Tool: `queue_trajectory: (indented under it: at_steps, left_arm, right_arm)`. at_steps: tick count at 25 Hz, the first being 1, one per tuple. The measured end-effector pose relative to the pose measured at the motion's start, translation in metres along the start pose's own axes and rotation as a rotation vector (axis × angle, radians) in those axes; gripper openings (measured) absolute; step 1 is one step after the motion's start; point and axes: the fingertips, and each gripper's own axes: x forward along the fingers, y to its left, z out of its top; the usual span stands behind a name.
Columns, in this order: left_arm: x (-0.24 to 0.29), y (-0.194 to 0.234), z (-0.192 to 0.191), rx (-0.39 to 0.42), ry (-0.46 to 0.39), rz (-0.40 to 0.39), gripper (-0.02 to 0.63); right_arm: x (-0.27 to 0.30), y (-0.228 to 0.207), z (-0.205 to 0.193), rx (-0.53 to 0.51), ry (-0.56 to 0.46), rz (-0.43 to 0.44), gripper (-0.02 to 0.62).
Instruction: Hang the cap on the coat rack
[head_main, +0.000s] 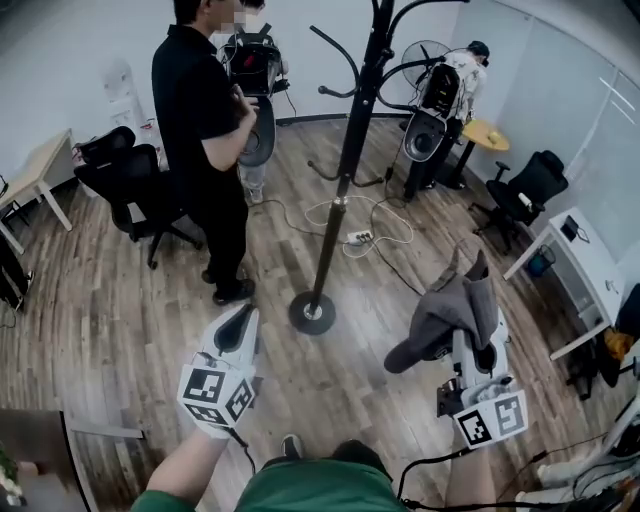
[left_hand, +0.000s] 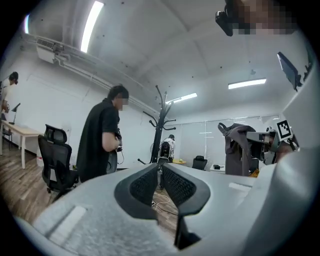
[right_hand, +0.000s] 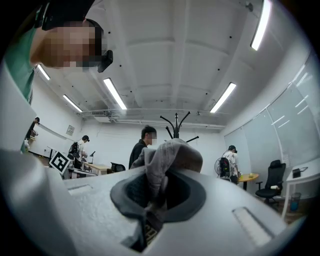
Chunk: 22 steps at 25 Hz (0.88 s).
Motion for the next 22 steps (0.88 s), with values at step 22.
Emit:
queue_trajectory:
  at_steps: [22]
  left_arm:
    - [0.124,0.012,0.042,0.074,-0.070,0.081,0.040]
  right_arm:
    - [0.125,-0.089,-0.011,0.039,-0.093,0.121,0.025]
